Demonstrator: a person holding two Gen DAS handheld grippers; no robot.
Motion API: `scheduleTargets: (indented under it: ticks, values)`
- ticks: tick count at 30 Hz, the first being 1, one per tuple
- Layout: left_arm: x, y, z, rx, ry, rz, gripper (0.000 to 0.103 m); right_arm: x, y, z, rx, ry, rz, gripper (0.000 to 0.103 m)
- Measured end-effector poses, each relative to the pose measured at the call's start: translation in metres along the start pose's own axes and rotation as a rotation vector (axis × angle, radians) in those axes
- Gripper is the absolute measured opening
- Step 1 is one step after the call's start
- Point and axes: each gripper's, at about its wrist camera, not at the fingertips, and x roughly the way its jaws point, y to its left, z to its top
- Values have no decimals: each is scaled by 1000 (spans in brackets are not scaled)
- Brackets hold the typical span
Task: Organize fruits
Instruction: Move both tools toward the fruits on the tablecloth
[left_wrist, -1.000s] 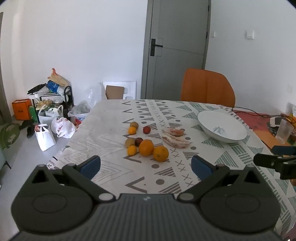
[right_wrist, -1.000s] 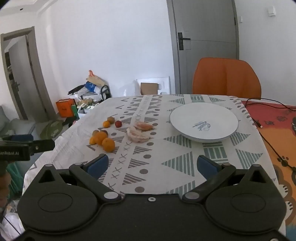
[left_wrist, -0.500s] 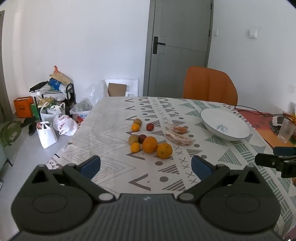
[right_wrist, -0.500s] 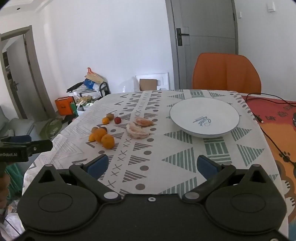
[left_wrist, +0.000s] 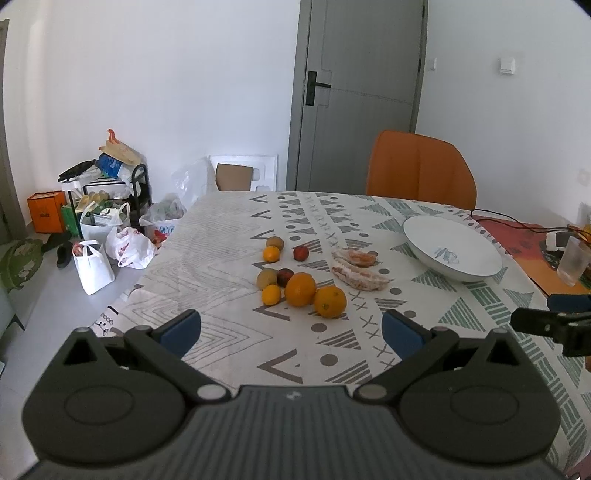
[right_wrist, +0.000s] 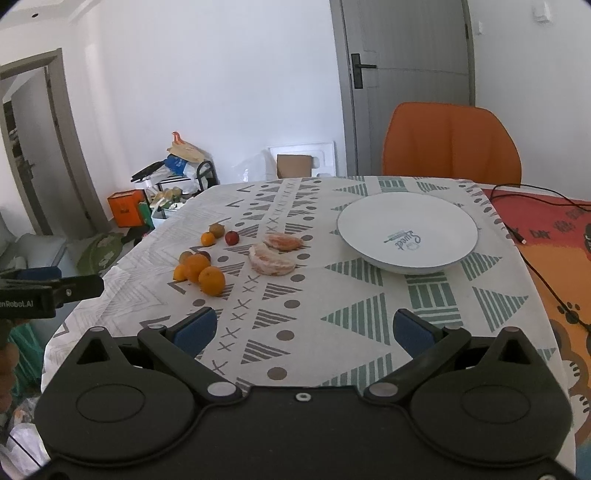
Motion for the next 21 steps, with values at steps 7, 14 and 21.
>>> scheduleTargets:
  ticks: [7, 14, 21]
  values:
    - [2, -1, -2, 2, 5, 0, 103, 1, -1, 0, 4, 3, -1, 103]
    - [3, -4, -5, 8, 10, -1, 103, 4, -2, -3, 21, 18, 15, 103]
    - [2, -5, -2, 9, 9, -3, 103, 3, -3, -2, 18, 12, 16, 103]
